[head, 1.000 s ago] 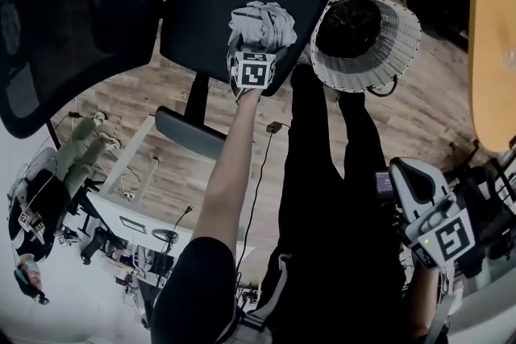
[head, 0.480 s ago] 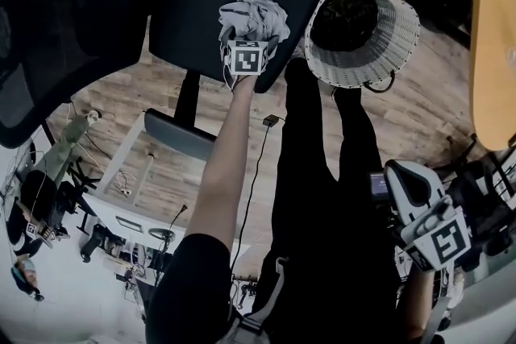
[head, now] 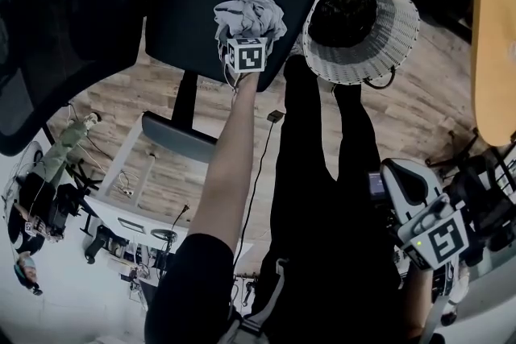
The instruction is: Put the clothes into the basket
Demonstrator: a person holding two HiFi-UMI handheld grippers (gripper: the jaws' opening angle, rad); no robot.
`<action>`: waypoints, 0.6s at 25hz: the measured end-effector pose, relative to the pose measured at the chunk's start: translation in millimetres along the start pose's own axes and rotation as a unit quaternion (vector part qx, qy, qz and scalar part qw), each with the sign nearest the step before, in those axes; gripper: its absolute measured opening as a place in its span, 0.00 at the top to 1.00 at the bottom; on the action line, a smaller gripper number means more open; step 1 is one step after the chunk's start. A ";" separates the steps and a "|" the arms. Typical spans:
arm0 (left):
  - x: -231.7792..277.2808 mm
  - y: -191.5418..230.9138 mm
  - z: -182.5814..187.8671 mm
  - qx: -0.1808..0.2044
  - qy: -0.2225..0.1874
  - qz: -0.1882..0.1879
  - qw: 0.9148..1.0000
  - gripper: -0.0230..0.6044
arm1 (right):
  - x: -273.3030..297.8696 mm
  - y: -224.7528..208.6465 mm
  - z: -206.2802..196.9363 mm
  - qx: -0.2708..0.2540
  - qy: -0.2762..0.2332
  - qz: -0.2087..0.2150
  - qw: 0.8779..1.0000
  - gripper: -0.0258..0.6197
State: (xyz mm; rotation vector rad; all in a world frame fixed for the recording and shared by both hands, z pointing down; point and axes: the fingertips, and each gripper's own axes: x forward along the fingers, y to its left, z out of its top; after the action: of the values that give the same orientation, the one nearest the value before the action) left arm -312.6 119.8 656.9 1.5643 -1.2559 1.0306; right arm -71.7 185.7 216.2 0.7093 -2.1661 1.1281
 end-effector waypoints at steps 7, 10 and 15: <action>-4.1 2.9 -1.5 0.001 0.008 0.004 1.000 0.24 | 6.5 1.7 -2.1 0.011 0.004 -0.010 1.000 0.94; -4.9 6.1 -0.8 0.004 0.007 0.004 1.000 0.34 | 7.8 3.9 -3.6 0.009 0.004 -0.006 1.000 0.94; -9.2 9.7 1.9 0.004 0.009 0.005 1.000 0.60 | 8.0 9.6 2.5 0.013 -0.011 0.005 1.000 0.94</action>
State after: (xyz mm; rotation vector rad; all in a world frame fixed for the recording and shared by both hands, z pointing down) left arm -323.4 119.3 648.9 1.5522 -1.2506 1.0550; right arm -84.4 186.9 215.5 0.7266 -2.1781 1.1614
